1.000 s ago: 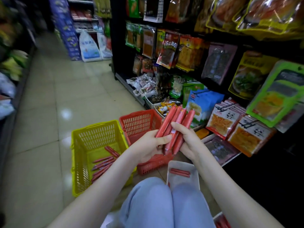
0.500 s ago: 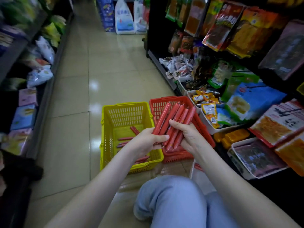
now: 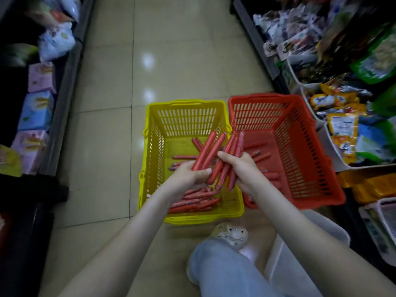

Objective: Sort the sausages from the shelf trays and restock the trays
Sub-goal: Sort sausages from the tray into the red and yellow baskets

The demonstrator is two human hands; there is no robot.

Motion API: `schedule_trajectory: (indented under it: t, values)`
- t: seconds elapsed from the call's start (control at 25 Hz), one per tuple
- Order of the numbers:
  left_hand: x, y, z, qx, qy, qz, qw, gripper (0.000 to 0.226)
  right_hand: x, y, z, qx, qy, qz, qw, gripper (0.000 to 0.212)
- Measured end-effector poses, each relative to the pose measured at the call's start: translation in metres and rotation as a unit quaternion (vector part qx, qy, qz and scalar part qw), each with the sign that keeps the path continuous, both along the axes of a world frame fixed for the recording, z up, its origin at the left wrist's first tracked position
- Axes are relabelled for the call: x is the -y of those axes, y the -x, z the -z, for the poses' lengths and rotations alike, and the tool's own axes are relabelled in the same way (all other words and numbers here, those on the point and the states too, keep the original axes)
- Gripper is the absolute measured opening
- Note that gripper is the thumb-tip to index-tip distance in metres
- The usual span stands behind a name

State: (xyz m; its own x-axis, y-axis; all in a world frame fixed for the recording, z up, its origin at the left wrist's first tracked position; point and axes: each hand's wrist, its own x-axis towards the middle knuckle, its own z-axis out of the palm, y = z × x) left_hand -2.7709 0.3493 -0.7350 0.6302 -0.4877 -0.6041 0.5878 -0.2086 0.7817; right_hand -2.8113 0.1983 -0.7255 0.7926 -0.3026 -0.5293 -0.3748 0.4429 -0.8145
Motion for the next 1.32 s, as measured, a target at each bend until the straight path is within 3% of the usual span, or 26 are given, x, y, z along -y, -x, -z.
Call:
schedule_trajectory:
  t: [0.08, 0.16, 0.2, 0.28, 0.32, 0.36, 0.44, 0.52, 0.6, 0.68, 0.76, 0.84, 0.92, 1.0, 1.08, 1.16, 1.24, 1.32]
  values:
    - [-0.01, -0.011, 0.018, 0.015, -0.057, -0.045, 0.997, 0.005, 0.002, -0.016, 0.039, -0.033, 0.119, -0.045, 0.991, 0.01]
    - [-0.028, -0.021, 0.039, 0.023, -0.118, -0.09, 0.989, 0.007, 0.0, -0.026, 0.078, -0.049, 0.273, -0.195, 0.941, 0.008]
    - [-0.038, -0.024, 0.052, 0.03, -0.144, -0.101, 0.984, 0.01, -0.003, -0.028, 0.096, -0.069, 0.346, -0.296, 0.887, 0.012]
    - [-0.051, -0.031, 0.074, 0.076, -0.196, -0.093, 0.973, 0.01, -0.011, -0.031, 0.125, -0.115, 0.442, -0.461, 0.761, 0.051]
    - [-0.054, -0.032, 0.082, 0.111, -0.235, -0.07, 0.963, 0.007, -0.015, -0.03, 0.132, -0.128, 0.474, -0.498, 0.715, 0.071]
    - [-0.055, -0.034, 0.09, 0.151, -0.277, -0.028, 0.948, 0.009, -0.018, -0.029, 0.137, -0.123, 0.508, -0.496, 0.693, 0.086]
    - [-0.052, -0.035, 0.103, 0.232, -0.369, 0.1, 0.894, 0.019, -0.02, -0.024, 0.14, -0.078, 0.571, -0.427, 0.697, 0.098]
    - [-0.041, -0.034, 0.114, 0.311, -0.408, 0.213, 0.831, 0.03, -0.017, -0.016, 0.142, -0.018, 0.632, -0.372, 0.68, 0.098]
    - [-0.028, -0.029, 0.124, 0.378, -0.372, 0.276, 0.802, 0.037, -0.015, -0.012, 0.149, 0.033, 0.682, -0.38, 0.623, 0.082]
    - [-0.019, -0.024, 0.128, 0.417, -0.361, 0.3, 0.779, 0.04, -0.014, -0.015, 0.159, 0.027, 0.696, -0.438, 0.568, 0.049]
    - [-0.021, -0.021, 0.134, 0.435, -0.425, 0.322, 0.725, 0.051, -0.015, -0.015, 0.164, -0.022, 0.685, -0.49, 0.538, 0.038]
    - [-0.02, -0.017, 0.134, 0.455, -0.503, 0.34, 0.651, 0.068, -0.017, -0.013, 0.165, -0.045, 0.683, -0.493, 0.537, 0.063]
    - [-0.006, -0.009, 0.129, 0.508, -0.465, 0.301, 0.659, 0.066, -0.015, -0.005, 0.152, -0.013, 0.704, -0.44, 0.557, 0.071]
    - [0.027, 0.004, 0.119, 0.592, -0.373, 0.24, 0.673, 0.056, 0.002, 0.015, 0.131, 0.062, 0.738, -0.308, 0.597, 0.052]
    - [0.072, 0.03, 0.106, 0.656, -0.271, 0.182, 0.681, 0.048, 0.035, 0.05, 0.115, 0.117, 0.733, -0.188, 0.643, 0.045]
    - [0.113, 0.068, 0.098, 0.712, -0.177, 0.138, 0.665, 0.039, 0.071, 0.1, 0.111, 0.136, 0.716, -0.091, 0.679, 0.041]
    - [0.145, 0.111, 0.107, 0.746, -0.112, 0.143, 0.641, 0.037, 0.103, 0.159, 0.123, 0.084, 0.698, -0.012, 0.711, 0.037]
    - [0.166, 0.15, 0.133, 0.766, -0.06, 0.219, 0.601, 0.04, 0.127, 0.218, 0.156, -0.034, 0.684, 0.025, 0.728, 0.037]
